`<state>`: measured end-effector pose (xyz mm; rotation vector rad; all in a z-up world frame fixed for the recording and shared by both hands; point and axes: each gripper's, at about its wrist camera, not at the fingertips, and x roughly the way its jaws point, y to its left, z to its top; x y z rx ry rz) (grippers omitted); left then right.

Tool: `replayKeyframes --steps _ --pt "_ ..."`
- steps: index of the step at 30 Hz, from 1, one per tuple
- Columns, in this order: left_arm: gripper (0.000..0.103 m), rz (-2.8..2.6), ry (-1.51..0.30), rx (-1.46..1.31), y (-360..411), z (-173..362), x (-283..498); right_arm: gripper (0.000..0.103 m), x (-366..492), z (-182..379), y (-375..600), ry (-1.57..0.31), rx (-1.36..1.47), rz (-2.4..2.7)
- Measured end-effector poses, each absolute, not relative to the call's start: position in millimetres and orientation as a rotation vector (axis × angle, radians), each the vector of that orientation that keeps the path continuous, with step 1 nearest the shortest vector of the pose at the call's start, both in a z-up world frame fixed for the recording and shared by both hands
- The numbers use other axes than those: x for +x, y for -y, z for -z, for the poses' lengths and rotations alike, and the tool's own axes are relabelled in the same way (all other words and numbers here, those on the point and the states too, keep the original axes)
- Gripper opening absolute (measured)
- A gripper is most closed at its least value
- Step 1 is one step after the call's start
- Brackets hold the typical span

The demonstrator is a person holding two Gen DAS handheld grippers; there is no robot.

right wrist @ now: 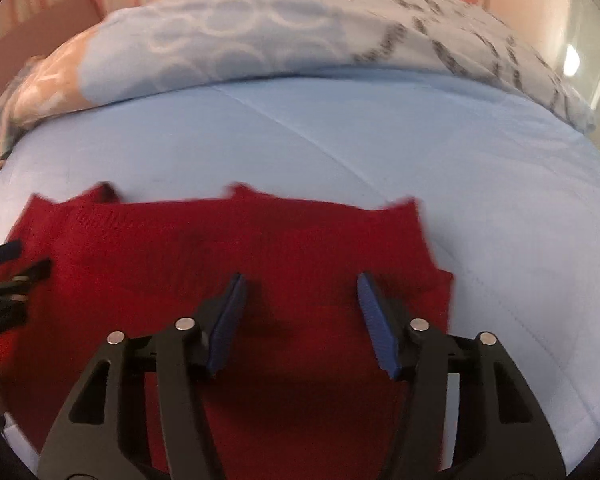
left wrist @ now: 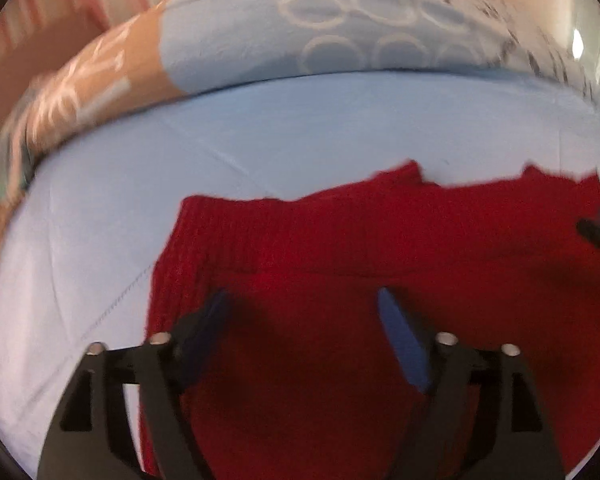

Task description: Fold small clothes

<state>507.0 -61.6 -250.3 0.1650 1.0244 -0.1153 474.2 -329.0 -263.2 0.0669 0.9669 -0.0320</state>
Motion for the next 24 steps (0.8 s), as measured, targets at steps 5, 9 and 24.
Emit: replayKeyframes --steps 5,9,24 --pt "0.082 0.112 -1.039 0.143 44 245 509 0.059 476 257 354 -0.95 0.201 -0.047" --pt "0.081 0.11 -1.026 0.172 51 239 497 0.061 451 234 358 -0.904 0.147 -0.078" --pt "0.081 0.088 -0.995 0.21 55 235 493 0.009 455 236 374 -0.838 0.172 -0.036"
